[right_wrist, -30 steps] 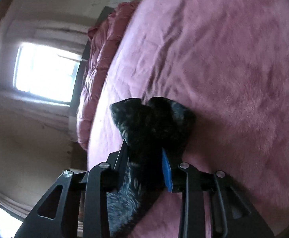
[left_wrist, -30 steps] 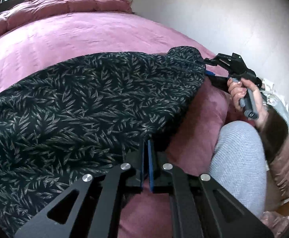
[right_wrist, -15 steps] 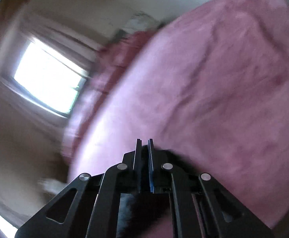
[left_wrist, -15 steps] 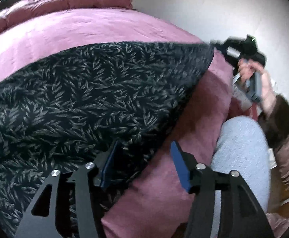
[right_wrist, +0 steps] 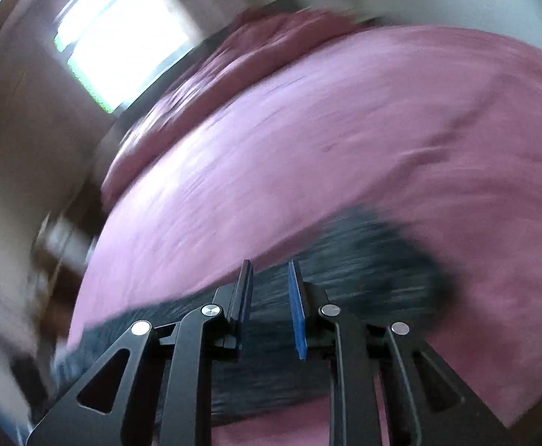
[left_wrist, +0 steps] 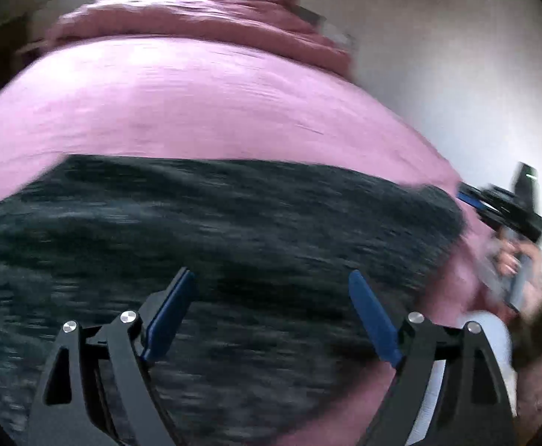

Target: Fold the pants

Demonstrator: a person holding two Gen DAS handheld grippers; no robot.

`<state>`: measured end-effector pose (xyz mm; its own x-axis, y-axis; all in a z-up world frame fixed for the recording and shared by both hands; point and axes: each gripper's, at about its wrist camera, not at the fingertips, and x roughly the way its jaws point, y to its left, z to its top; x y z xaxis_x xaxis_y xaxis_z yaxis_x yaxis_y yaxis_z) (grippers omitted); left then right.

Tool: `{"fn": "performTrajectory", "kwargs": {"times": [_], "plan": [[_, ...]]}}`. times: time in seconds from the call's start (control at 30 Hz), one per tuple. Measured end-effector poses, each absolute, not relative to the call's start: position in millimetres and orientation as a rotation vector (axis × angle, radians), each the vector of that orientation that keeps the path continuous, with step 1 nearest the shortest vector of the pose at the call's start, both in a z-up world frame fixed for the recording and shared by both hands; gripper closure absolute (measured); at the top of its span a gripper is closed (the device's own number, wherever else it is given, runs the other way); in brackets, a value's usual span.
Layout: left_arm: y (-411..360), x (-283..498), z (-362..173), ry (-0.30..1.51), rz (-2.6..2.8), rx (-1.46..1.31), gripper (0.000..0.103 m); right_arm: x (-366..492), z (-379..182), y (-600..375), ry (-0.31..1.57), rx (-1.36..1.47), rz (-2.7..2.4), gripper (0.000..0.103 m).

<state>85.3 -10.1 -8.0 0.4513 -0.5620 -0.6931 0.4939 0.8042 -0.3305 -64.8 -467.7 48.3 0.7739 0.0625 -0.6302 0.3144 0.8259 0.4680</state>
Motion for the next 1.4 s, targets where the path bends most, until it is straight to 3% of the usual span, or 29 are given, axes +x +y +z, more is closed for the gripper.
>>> {"fn": "performTrajectory", "kwargs": {"times": [0.07, 0.17, 0.27, 0.47, 0.5, 0.53, 0.6, 0.8, 0.87, 0.9, 0.97, 1.1, 1.23, 1.3, 1.4], "plan": [[8.6, 92.6, -16.0, 0.902, -0.602, -0.124, 0.018, -33.5, 45.6, -433.4, 0.747, 0.535, -0.054, 0.083], [37.4, 95.6, -37.9, 0.915, -0.542, -0.190, 0.018, 8.7, 37.1, -377.8, 0.822, 0.491, 0.069, 0.060], [43.7, 82.3, -44.0, 0.851, -0.564, -0.163, 0.018, 41.8, 28.3, -328.7, 0.870, 0.448, 0.194, 0.060], [35.0, 74.2, -48.9, 0.823, -0.553, -0.062, 0.016, 83.8, -1.9, -275.2, 1.008, 0.248, 0.245, 0.074], [32.0, 75.1, -49.1, 0.825, -0.552, -0.065, 0.016, 85.0, -8.7, -270.3, 1.023, 0.208, 0.217, 0.092], [30.5, 75.4, -49.6, 0.829, -0.550, -0.061, 0.016, 94.5, -17.0, -269.1, 1.032, 0.149, 0.152, 0.099], [24.3, 74.1, -50.2, 0.839, -0.544, -0.034, 0.016, 106.7, -20.9, -275.7, 1.000, 0.207, 0.119, 0.103], [-2.2, 74.3, -25.9, 0.928, -0.593, 0.025, 0.016, 100.5, -14.9, -267.1, 0.941, 0.196, 0.106, 0.103], [-4.9, 83.4, -5.3, 0.904, -0.601, -0.045, 0.015, 92.0, -6.8, -267.9, 0.930, 0.214, 0.105, 0.094], [-7.4, 91.1, 4.2, 0.889, -0.589, -0.074, 0.013, 86.2, -0.5, -271.2, 0.913, 0.254, 0.106, 0.080], [-14.6, 106.4, 13.9, 0.877, -0.572, -0.107, 0.010, 74.9, 16.0, -275.2, 0.863, 0.305, 0.098, 0.067], [-41.9, 145.6, 3.8, 0.869, -0.485, -0.046, 0.010, 40.0, 47.5, -292.9, 0.713, 0.345, 0.054, 0.067], [-50.9, 161.0, -33.7, 0.876, -0.436, 0.051, 0.010, -3.3, 59.6, -347.7, 0.604, 0.562, -0.030, 0.067], [-54.4, 150.8, -45.0, 0.823, -0.451, 0.108, 0.007, -27.0, 60.5, -384.9, 0.570, 0.680, -0.068, 0.055], [-66.0, 144.5, -41.1, 0.824, -0.448, 0.176, 0.002, -63.7, 59.2, -430.4, 0.531, 0.781, -0.142, 0.054]]}}
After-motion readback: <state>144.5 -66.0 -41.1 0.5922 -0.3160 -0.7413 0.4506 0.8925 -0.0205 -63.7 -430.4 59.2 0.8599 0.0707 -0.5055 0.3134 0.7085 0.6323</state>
